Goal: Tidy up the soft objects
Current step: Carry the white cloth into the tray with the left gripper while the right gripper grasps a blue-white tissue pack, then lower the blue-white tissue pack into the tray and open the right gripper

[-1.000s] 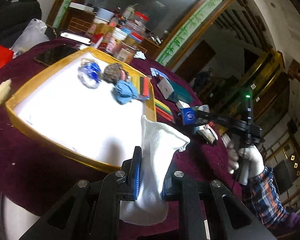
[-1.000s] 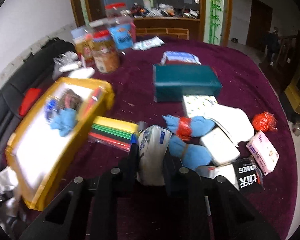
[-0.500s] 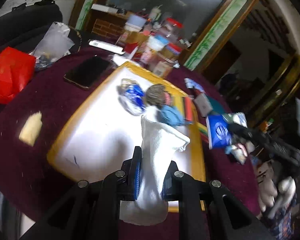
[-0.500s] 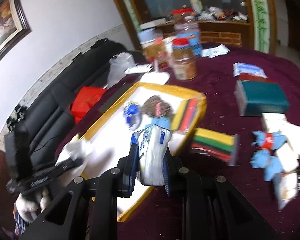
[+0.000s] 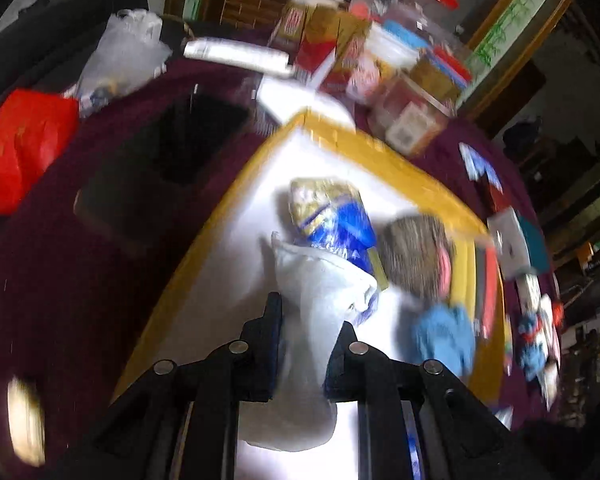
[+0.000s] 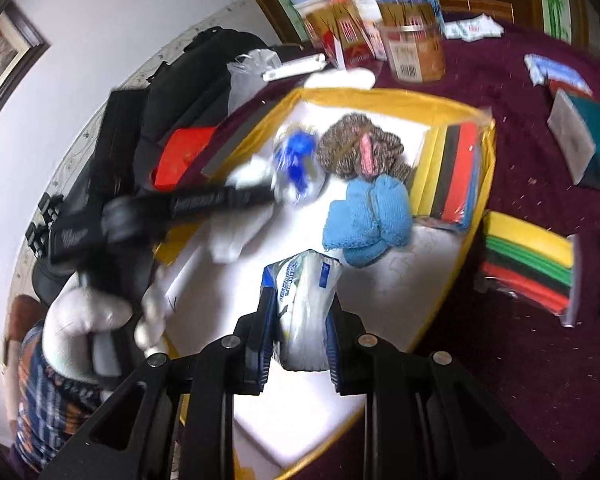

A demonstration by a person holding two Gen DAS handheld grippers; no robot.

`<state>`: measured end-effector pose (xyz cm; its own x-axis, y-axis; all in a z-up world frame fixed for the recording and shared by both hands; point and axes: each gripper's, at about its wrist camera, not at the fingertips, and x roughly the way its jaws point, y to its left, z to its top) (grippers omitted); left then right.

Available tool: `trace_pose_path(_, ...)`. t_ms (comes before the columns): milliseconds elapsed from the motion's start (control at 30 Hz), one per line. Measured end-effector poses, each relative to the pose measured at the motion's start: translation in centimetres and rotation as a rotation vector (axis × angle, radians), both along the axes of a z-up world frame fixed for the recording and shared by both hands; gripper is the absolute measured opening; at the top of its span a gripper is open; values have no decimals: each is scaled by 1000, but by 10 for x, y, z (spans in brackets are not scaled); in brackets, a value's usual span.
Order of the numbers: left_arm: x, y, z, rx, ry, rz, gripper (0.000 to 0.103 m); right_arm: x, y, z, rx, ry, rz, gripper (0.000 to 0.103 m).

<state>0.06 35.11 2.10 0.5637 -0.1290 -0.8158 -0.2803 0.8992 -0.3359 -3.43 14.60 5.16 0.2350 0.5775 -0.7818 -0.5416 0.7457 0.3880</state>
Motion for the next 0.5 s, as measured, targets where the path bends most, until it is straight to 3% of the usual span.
trace_pose_path(33,5,4,-1,2,-18,10,30,4,0,-3,4,15,-3,22)
trace_pose_path(100,4,9,0,-43,-40,20,31,12,3,-11,14,56,-8,22)
trace_pose_path(167,-7,10,3,-93,-80,31,48,18,6,-19,13,92,-8,22)
trace_pose_path(267,-26,6,7,-109,-107,67,63,29,10,-26,37,147,-11,22)
trace_pose_path(333,-43,9,10,-174,-128,102,63,37,13,-25,20,135,-22,22)
trace_pose_path(400,-60,7,21,-224,-182,76,63,45,14,-25,14,133,-44,22)
trace_pose_path(500,-91,6,42,-215,-275,66,66,58,18,-23,9,130,-68,22)
